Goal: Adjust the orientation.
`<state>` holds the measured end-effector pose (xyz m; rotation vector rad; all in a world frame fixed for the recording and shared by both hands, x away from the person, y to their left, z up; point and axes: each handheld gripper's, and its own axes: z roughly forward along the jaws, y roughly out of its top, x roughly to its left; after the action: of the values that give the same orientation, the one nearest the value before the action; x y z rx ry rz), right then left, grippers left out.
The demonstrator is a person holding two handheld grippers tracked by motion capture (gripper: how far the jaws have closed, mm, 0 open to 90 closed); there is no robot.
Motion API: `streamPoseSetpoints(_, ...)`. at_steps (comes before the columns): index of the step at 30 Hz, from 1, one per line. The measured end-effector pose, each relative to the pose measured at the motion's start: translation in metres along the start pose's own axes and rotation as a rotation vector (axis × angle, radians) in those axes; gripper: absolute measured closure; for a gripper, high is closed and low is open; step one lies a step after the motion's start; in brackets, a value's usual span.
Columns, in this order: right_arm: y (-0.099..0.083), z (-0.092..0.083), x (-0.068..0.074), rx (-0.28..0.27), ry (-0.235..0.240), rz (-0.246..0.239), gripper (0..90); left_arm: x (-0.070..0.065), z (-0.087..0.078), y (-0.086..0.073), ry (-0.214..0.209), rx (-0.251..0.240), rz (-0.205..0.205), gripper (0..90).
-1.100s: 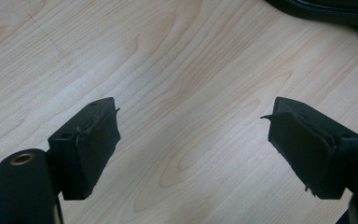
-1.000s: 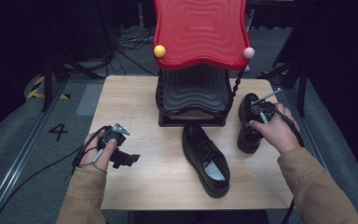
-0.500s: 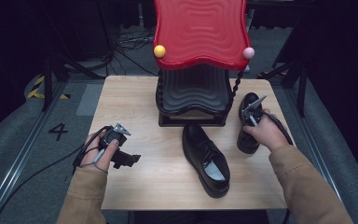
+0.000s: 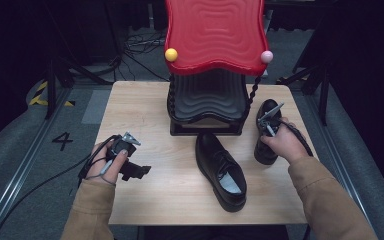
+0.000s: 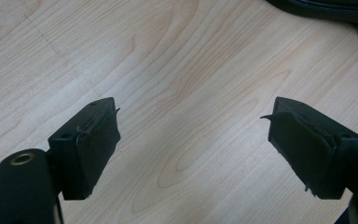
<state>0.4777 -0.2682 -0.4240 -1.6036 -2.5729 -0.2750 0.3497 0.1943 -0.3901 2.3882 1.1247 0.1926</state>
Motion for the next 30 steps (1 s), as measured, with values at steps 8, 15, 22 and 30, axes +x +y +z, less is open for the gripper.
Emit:
streamPoseSetpoints(8, -0.006, -0.006, 0.001, -0.051, -0.002, -0.034, 85.4, 0.002, 0.001, -0.002, -0.004, -0.002, -0.017, 16.7)
streamPoseSetpoints(15, -0.024, -0.031, 0.01, -0.088, -0.012, -0.099, 84.4, 0.002, 0.0, -0.002, -0.001, -0.008, -0.015, 16.7)
streamPoseSetpoints(22, -0.049, -0.057, 0.03, -0.109, -0.049, -0.199, 84.3, 0.001, -0.001, -0.001, 0.0, -0.008, -0.013, 16.7)
streamPoseSetpoints(30, -0.073, -0.071, 0.054, -0.1, -0.066, -0.297, 84.0, 0.002, -0.002, -0.002, 0.0, -0.008, -0.018, 16.7)
